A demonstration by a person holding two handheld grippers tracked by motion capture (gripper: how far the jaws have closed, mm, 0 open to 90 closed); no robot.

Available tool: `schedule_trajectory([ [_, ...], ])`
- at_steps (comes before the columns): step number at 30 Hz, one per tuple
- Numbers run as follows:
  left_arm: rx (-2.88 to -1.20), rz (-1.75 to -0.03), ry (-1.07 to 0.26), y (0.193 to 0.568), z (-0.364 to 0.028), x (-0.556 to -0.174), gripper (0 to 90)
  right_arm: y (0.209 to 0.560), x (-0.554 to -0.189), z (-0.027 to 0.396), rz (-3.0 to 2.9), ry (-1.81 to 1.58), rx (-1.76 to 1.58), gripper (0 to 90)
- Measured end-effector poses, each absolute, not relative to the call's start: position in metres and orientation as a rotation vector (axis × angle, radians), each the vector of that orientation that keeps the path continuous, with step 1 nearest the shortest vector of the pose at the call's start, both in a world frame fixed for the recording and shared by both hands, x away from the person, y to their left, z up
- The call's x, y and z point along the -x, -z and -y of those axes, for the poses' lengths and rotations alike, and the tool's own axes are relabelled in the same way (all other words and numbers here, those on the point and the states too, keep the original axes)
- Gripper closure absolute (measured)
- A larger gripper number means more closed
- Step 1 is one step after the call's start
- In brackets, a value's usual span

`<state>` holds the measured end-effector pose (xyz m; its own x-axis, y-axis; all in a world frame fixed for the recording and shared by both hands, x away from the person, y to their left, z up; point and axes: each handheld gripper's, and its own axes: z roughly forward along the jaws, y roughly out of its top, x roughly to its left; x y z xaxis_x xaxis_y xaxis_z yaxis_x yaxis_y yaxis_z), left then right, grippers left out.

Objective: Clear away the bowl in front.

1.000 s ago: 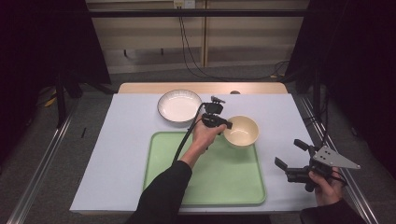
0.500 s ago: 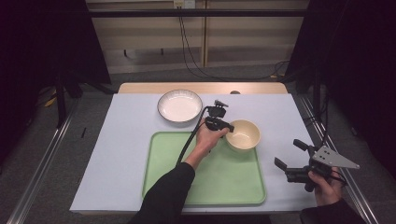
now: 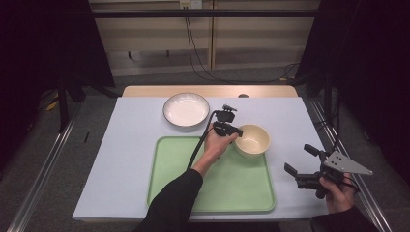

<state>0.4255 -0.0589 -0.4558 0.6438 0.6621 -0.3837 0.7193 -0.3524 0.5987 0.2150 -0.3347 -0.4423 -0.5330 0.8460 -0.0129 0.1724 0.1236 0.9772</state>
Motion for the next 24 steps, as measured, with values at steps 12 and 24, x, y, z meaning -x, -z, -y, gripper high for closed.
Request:
schedule_trajectory([
  [12,-2.099,-0.986,0.02,0.454,0.054,-0.424,62.8,0.442,-0.215,0.334,-1.807,-1.451,-0.985,1.1],
  [24,-2.069,-0.889,-0.081,0.445,0.042,-0.419,6.7,0.442,-0.215,0.335,-1.806,-1.45,-0.979,1.1],
])
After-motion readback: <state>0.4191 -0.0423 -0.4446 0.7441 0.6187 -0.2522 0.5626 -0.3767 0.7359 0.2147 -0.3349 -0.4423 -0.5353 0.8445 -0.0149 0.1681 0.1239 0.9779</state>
